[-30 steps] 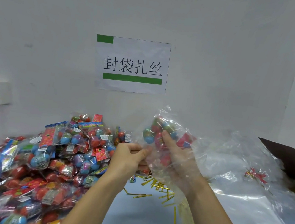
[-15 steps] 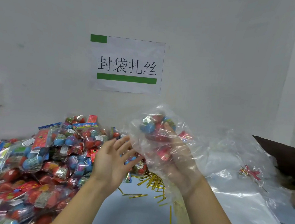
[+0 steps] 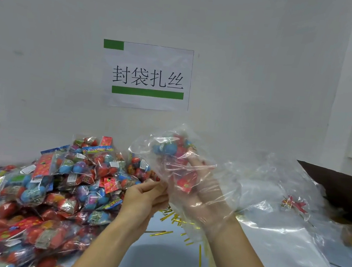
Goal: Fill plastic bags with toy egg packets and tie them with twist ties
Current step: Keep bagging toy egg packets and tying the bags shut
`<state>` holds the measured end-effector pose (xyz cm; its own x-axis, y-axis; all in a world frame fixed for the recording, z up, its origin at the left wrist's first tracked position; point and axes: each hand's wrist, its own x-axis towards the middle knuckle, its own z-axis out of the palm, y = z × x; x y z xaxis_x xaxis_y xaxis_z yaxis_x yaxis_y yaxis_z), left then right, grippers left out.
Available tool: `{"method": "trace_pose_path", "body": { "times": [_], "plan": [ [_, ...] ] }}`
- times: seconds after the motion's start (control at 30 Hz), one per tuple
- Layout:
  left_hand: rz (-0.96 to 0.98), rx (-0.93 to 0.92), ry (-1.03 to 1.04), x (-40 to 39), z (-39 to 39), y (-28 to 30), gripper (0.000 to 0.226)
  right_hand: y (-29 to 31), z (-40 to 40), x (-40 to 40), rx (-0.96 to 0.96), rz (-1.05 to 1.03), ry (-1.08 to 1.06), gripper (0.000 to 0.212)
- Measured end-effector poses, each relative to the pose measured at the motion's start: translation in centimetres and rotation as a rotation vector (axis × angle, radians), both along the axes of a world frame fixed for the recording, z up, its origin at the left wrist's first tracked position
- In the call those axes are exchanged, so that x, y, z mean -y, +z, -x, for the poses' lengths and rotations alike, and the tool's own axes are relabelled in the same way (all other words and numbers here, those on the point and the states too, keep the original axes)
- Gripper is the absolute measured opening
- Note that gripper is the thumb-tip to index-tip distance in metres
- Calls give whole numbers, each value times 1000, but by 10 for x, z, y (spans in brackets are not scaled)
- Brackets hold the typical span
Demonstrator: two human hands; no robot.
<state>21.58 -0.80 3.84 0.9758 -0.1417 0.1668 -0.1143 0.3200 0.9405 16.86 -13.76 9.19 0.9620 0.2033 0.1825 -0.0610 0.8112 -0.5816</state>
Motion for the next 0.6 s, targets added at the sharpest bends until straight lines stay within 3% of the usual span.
{"method": "trace_pose_path", "body": {
  "times": [0.07,0.13,0.3,0.4,0.47,0.6],
  "plan": [
    [-4,-32,41,-1,-1,-3,14,1,-1,-2,-31,-67,113,58],
    [15,-52,74,-3,-3,-3,13,4,-1,-4,-23,-28,88,49],
    [-23,8,161,-3,-7,8,23,1,-8,-2,-71,304,-341,19],
    [-67,61,193,0,-4,12,19,-6,-11,-1,-91,547,-529,28],
    [-35,96,211,0,-3,13,22,-6,-12,-1,-28,640,-584,23],
    [135,156,171,-5,-1,20,38,-17,-9,2,35,663,-488,23]
  ]
}}
